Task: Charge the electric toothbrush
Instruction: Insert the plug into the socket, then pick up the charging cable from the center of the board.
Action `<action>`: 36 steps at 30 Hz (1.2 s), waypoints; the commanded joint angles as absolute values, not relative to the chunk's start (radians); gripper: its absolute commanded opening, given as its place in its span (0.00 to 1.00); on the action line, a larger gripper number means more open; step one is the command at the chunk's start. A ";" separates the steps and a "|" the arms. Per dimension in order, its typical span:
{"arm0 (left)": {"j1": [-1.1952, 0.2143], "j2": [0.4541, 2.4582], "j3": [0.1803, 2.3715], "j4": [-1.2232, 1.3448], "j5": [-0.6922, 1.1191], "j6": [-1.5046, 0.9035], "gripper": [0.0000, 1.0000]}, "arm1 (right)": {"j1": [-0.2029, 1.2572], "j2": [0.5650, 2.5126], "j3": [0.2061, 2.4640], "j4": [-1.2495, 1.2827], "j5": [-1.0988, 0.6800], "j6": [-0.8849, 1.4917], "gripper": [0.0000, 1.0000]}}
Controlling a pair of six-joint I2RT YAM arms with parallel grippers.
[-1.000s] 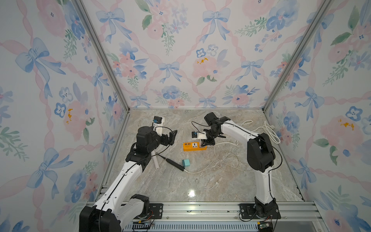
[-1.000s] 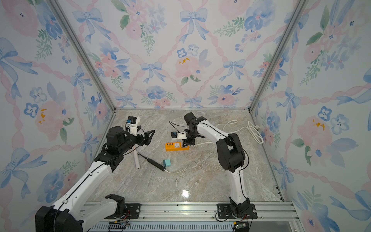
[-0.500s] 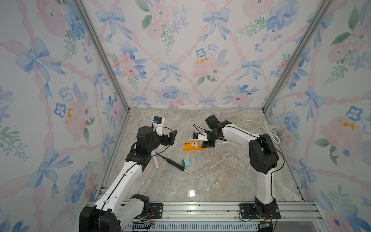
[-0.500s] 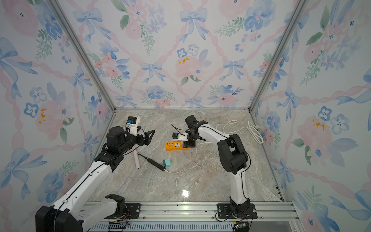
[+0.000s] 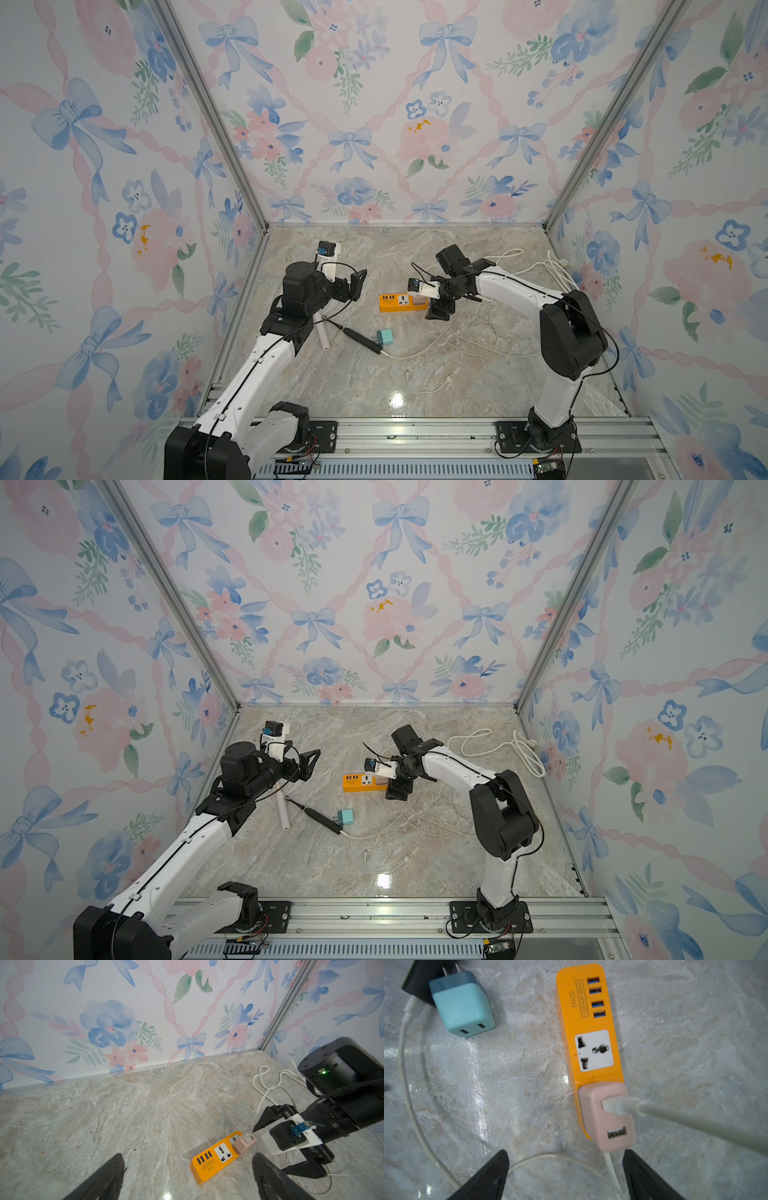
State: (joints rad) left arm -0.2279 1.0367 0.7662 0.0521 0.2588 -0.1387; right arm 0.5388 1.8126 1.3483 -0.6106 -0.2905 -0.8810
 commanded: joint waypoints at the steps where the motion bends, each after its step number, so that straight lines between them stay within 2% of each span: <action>1: -0.221 1.032 0.750 0.059 0.252 -0.124 0.98 | 0.557 1.706 1.309 -0.544 -0.342 -0.772 0.85; 4: -0.222 1.038 0.748 0.061 0.241 -0.134 0.98 | 0.587 1.618 1.284 -0.532 -0.355 -0.652 0.81; 7: -0.235 1.041 0.751 0.060 0.199 -0.156 0.98 | 0.640 1.524 1.242 -0.460 -0.305 -0.366 0.78; 10: -0.284 1.036 0.750 0.057 0.100 -0.206 0.97 | 0.701 1.414 1.129 -0.337 -0.213 0.029 0.68; 14: -0.438 1.023 0.734 0.048 0.020 -0.296 0.93 | 0.820 1.241 0.933 -0.302 0.012 0.393 0.65; 16: -0.534 1.023 0.710 0.043 0.012 -0.326 0.90 | 0.853 1.152 0.851 -0.322 0.041 0.534 0.66; 18: -0.625 1.022 0.662 0.038 0.008 -0.358 0.90 | 0.842 1.071 0.795 -0.360 -0.023 0.610 0.76; 21: -0.693 1.031 0.613 0.036 0.060 -0.390 0.90 | 0.675 1.053 0.802 -0.449 -0.164 0.660 0.85; 23: -0.752 1.034 0.602 0.035 0.099 -0.334 0.89 | 0.531 1.069 0.813 -0.466 -0.234 0.673 0.86; 25: -0.843 1.039 0.600 0.035 0.125 -0.271 0.88 | 0.454 1.051 0.811 -0.432 -0.293 0.699 0.88; 27: -0.957 1.054 0.595 0.038 0.094 -0.242 0.88 | 0.289 1.004 0.702 -0.144 -0.544 0.931 0.90; 29: -1.053 1.104 0.601 0.040 0.071 -0.238 0.86 | 0.147 0.973 0.634 0.017 -0.637 1.090 0.86; 32: -1.185 1.253 0.658 0.038 0.014 -0.268 0.80 | 0.091 0.938 0.769 -0.370 -0.527 0.830 0.85; 36: -1.260 1.503 0.781 0.040 0.039 -0.392 0.70 | 0.082 0.864 0.809 -0.504 -0.459 0.740 0.86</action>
State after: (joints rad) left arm -1.2312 1.3960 0.7120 0.0452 0.0486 -0.3168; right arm 0.0910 0.9184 0.7593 -0.3695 -0.4671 0.8154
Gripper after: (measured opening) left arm 0.714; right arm 0.857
